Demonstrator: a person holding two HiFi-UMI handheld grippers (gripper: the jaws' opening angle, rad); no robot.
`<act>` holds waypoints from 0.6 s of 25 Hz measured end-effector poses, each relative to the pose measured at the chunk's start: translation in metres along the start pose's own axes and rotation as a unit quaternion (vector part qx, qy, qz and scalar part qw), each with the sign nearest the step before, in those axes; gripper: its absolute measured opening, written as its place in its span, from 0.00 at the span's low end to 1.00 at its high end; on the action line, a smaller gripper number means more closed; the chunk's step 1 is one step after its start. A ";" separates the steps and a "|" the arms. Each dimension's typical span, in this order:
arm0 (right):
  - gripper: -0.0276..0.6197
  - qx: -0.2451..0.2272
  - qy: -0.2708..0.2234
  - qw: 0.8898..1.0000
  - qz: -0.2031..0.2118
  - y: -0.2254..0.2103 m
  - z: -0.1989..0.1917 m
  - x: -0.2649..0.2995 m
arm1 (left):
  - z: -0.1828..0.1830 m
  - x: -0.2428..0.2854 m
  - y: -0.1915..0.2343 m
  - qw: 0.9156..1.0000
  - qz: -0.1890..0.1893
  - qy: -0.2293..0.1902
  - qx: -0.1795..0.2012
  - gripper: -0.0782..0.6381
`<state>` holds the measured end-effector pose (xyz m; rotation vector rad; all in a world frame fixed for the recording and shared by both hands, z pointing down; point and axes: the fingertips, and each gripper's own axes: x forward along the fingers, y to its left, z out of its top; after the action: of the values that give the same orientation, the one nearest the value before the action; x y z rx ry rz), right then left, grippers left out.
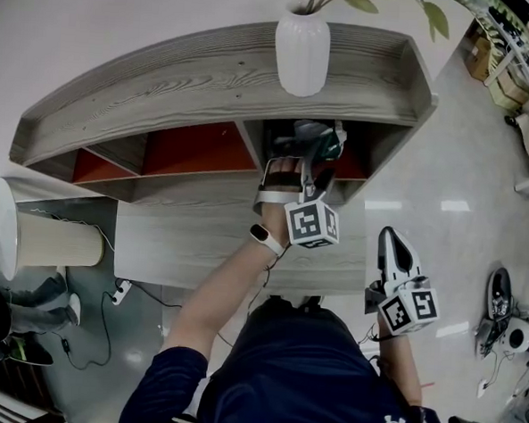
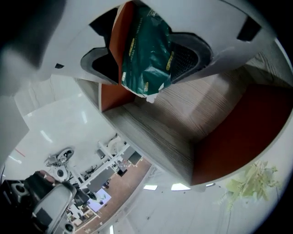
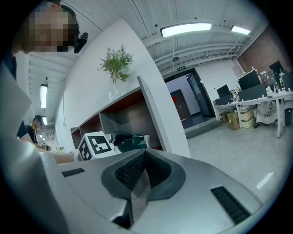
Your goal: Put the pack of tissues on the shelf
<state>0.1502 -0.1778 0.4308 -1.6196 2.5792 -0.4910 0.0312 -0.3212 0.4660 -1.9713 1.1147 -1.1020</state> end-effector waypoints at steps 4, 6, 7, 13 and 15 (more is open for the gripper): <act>0.06 -0.001 -0.003 1.000 0.000 0.002 0.001 -0.004 | 0.013 -0.026 0.007 0.999 0.003 -0.027 -0.034 0.60; 0.06 -0.002 -0.005 1.000 0.000 0.003 0.002 -0.005 | 0.017 -0.041 0.011 0.998 0.003 -0.039 -0.056 0.60; 0.06 -0.002 -0.007 1.000 -0.001 0.003 0.003 -0.006 | 0.017 -0.048 0.012 0.997 0.001 -0.044 -0.068 0.60; 0.06 -0.008 -0.014 1.000 0.001 0.012 0.009 -0.014 | 0.006 -0.094 0.011 0.984 -0.019 -0.060 -0.169 0.59; 0.06 -0.013 -0.019 1.000 0.001 0.014 0.013 -0.016 | 0.006 -0.113 0.019 0.975 -0.015 -0.079 -0.205 0.59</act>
<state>0.1482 -0.1615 0.4129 -1.6181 2.5690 -0.4250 -0.0044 -0.2296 0.4076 -2.3512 1.3076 -0.7544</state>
